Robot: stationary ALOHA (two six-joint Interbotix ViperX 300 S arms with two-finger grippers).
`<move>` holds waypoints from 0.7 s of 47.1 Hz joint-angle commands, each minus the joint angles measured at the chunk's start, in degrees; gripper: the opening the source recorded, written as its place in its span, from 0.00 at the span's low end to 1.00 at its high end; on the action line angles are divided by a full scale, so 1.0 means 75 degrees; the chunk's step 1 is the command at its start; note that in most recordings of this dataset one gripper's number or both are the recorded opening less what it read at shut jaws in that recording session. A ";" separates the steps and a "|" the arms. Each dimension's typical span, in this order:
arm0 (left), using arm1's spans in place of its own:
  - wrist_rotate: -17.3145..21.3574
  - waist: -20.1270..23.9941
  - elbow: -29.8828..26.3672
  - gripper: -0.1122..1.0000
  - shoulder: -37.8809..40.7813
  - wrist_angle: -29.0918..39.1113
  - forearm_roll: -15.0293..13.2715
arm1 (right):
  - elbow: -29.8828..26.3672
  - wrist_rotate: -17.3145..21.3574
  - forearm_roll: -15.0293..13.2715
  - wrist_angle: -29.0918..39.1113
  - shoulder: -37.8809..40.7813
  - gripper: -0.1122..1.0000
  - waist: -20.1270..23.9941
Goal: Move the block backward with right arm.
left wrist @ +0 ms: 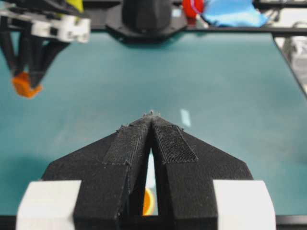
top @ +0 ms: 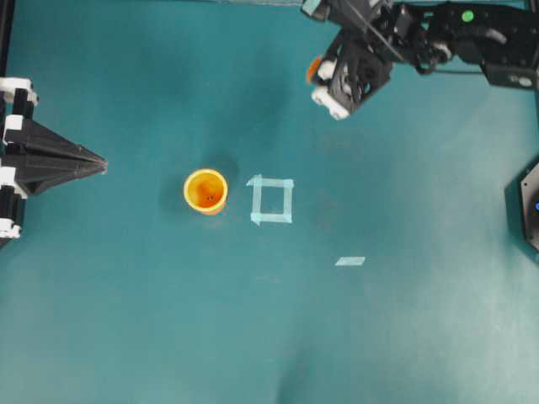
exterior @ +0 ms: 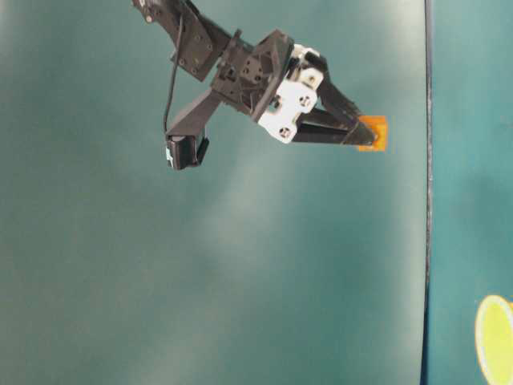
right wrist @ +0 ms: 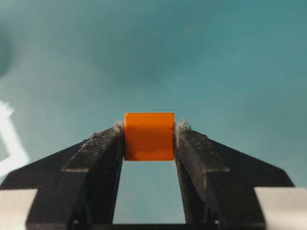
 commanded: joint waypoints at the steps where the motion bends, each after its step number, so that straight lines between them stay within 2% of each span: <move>1: 0.0000 0.0000 -0.0246 0.10 0.0023 -0.0059 0.0023 | -0.0328 0.0000 -0.0047 -0.0047 -0.0047 0.47 -0.0199; 17: 0.0000 -0.0012 -0.0246 0.10 0.0023 -0.0059 0.0023 | -0.0621 -0.0035 -0.0094 -0.0047 0.0094 0.47 -0.0891; 33: 0.0000 -0.0012 -0.0246 0.10 0.0023 -0.0047 0.0023 | -0.0609 -0.0035 -0.0094 -0.0035 0.0105 0.47 -0.1090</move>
